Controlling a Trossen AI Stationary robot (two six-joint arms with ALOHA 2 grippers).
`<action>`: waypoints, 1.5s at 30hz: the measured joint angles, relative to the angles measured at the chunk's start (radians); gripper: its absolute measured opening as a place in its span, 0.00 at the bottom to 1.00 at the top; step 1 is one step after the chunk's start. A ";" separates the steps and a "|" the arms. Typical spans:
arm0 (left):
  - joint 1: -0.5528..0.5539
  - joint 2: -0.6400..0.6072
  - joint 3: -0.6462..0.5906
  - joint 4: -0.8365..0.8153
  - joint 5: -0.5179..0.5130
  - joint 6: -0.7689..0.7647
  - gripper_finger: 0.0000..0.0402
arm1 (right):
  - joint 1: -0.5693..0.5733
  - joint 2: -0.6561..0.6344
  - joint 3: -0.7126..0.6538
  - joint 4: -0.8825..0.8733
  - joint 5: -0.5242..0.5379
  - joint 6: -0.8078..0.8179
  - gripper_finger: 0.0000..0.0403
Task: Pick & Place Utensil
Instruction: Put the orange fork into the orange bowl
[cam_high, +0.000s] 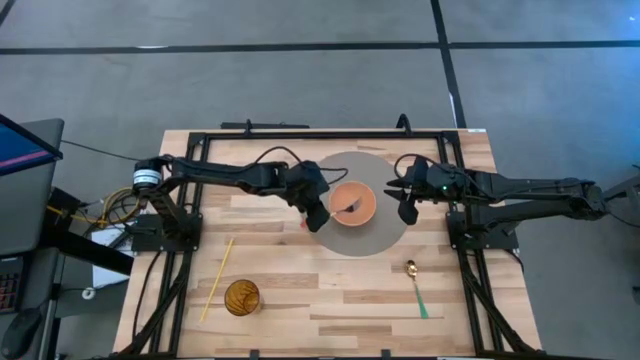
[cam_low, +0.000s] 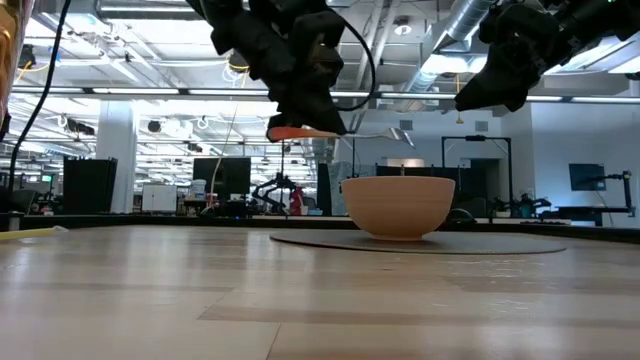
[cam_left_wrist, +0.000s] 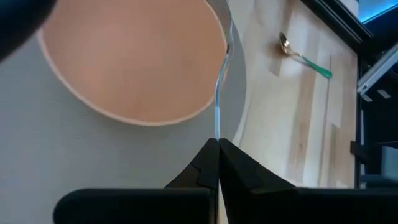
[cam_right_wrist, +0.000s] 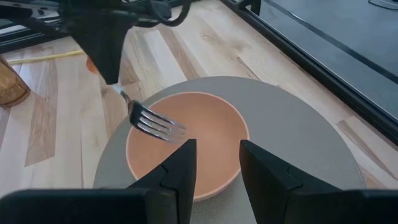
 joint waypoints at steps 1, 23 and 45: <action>0.001 -0.001 0.000 -0.001 0.000 0.000 0.01 | 0.000 0.000 0.000 0.000 0.000 0.000 0.29; -0.016 0.039 -0.010 -0.047 -0.081 -0.011 0.01 | 0.000 0.000 0.000 0.041 0.000 0.001 0.29; 0.166 0.127 0.055 -0.068 0.516 -0.464 0.01 | 0.000 0.000 0.000 0.045 0.000 -0.049 0.29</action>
